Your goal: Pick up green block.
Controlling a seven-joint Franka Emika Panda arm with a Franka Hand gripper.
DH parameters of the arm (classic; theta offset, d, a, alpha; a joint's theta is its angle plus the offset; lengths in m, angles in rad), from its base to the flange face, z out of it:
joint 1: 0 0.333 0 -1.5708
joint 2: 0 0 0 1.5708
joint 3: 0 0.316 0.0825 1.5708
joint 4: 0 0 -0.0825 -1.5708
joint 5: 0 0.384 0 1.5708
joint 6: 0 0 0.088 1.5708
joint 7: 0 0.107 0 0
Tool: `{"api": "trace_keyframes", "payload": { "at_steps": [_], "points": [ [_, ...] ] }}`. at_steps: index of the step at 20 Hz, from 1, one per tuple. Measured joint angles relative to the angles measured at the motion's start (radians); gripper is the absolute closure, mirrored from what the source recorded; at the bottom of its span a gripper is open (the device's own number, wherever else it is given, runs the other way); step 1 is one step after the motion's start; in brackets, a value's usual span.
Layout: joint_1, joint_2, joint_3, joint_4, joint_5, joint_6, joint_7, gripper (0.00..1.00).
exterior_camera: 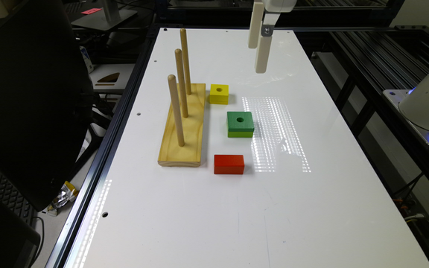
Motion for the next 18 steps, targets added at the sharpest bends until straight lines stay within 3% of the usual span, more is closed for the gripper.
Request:
{"api": "trace_keyframes", "payload": {
  "at_steps": [6, 12, 18],
  "points": [
    [0.000, 0.005, 0.001, -0.002, 0.0000, 0.002, 0.000, 0.00],
    [0.000, 0.075, 0.001, -0.008, 0.0000, 0.070, 0.000, 0.00],
    [0.000, 0.087, 0.001, -0.008, 0.0000, 0.081, 0.000, 0.00]
  ]
}}
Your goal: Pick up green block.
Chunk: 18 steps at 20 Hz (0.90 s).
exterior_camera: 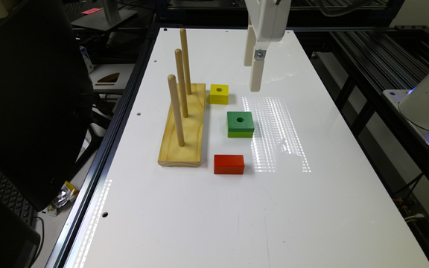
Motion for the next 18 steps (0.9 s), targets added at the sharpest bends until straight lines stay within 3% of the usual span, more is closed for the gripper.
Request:
{"api": "trace_keyframes", "payload": {
  "at_steps": [4, 10, 18],
  "points": [
    [0.000, 0.020, 0.000, -0.003, 0.0000, 0.015, 0.000, 0.00],
    [0.000, 0.088, 0.000, -0.011, 0.0000, 0.093, 0.000, 0.00],
    [0.000, 0.089, 0.000, -0.011, 0.0000, 0.093, 0.000, 0.00]
  ]
}}
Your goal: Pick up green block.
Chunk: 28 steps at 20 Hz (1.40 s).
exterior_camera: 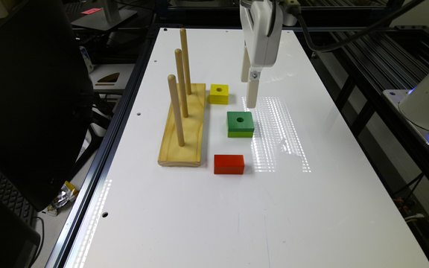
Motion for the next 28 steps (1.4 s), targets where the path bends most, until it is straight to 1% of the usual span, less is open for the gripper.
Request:
{"api": "trace_keyframes", "payload": {
  "at_steps": [9, 11, 12, 15, 17, 23, 28],
  "points": [
    [0.003, 0.003, 0.001, -0.001, 0.0000, 0.001, 0.000, 0.00],
    [0.003, 0.026, 0.001, -0.007, 0.0000, 0.028, 0.000, 0.00],
    [0.004, 0.044, 0.001, -0.009, 0.0000, 0.048, 0.000, 0.00],
    [0.004, 0.087, 0.001, -0.009, 0.0000, 0.096, 0.000, 0.00],
    [0.004, 0.097, 0.001, -0.009, 0.0000, 0.109, 0.000, 0.00],
    [0.004, 0.097, 0.003, -0.007, 0.0000, 0.111, 0.000, 0.00],
    [0.004, 0.098, 0.007, 0.007, 0.0000, 0.111, 0.000, 0.00]
  ]
}}
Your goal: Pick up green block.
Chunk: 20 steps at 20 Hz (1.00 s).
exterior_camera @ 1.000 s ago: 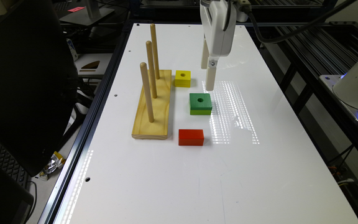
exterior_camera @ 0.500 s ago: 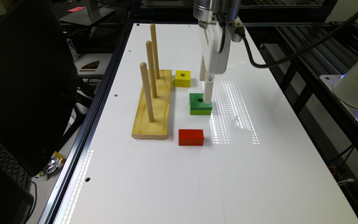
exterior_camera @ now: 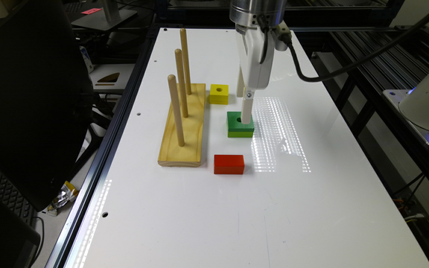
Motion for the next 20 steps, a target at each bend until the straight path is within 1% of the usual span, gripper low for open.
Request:
{"api": "trace_keyframes", "payload": {
  "at_steps": [8, 10, 12, 15, 17, 20],
  "points": [
    [0.000, 0.001, 0.002, 0.005, 0.0000, 0.000, 0.000, 0.00],
    [0.000, 0.010, 0.002, 0.005, 0.0000, 0.004, 0.000, 0.00],
    [0.000, 0.033, 0.002, 0.005, 0.0000, 0.025, 0.000, 0.00],
    [0.000, 0.087, 0.002, 0.007, 0.0000, 0.080, 0.000, 0.00],
    [0.000, 0.111, 0.002, 0.008, 0.0000, 0.107, 0.000, 0.00],
    [0.000, 0.118, 0.002, 0.012, 0.0000, 0.112, 0.000, 0.00]
  ]
}}
